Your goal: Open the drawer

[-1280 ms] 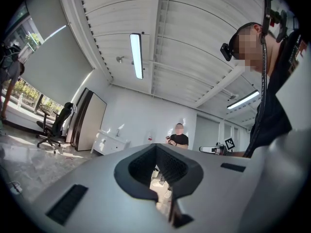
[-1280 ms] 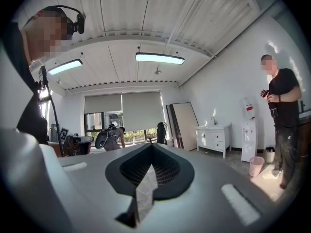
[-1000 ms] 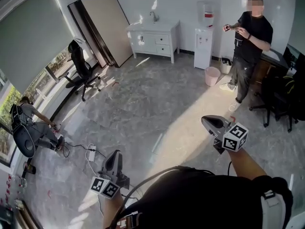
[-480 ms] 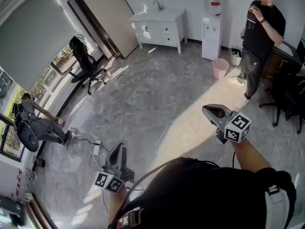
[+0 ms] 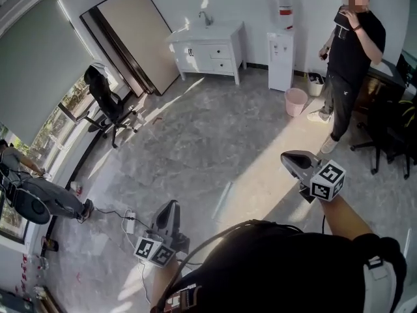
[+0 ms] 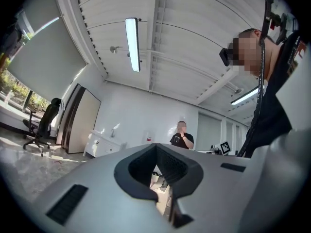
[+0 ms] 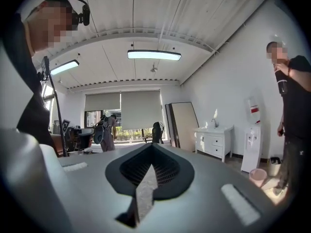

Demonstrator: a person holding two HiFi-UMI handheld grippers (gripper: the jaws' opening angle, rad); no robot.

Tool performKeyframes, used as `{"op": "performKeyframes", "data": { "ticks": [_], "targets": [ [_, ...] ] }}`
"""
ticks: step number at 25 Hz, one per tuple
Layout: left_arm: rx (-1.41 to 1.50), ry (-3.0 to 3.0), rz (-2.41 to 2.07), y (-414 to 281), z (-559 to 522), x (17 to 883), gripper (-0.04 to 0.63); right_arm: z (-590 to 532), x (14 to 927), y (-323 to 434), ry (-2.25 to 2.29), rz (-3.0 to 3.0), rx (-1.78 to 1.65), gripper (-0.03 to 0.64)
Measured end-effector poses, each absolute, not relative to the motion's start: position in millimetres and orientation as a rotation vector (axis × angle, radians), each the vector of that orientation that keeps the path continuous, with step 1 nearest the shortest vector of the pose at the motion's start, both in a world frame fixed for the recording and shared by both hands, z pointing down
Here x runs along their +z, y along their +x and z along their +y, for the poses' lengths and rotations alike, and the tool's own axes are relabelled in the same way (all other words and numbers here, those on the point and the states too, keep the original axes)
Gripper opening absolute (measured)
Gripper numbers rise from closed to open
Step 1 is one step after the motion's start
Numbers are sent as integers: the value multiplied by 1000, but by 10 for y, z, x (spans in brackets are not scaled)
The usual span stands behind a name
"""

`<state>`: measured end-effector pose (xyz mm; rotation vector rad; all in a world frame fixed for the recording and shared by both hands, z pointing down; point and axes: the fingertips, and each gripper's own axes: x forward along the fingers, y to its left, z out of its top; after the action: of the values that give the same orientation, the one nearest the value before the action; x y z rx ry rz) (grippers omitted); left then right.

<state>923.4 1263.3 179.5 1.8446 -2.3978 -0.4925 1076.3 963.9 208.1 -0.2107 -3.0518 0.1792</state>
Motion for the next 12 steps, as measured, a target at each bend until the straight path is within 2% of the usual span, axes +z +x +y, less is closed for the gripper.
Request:
{"op": "performKeyframes", "data": {
  "ticks": [12],
  "targets": [
    [-436,1957,-2333,7430,13127,1752,-6,10229,1789,9393,-37,-3080,144,-5]
  ]
}}
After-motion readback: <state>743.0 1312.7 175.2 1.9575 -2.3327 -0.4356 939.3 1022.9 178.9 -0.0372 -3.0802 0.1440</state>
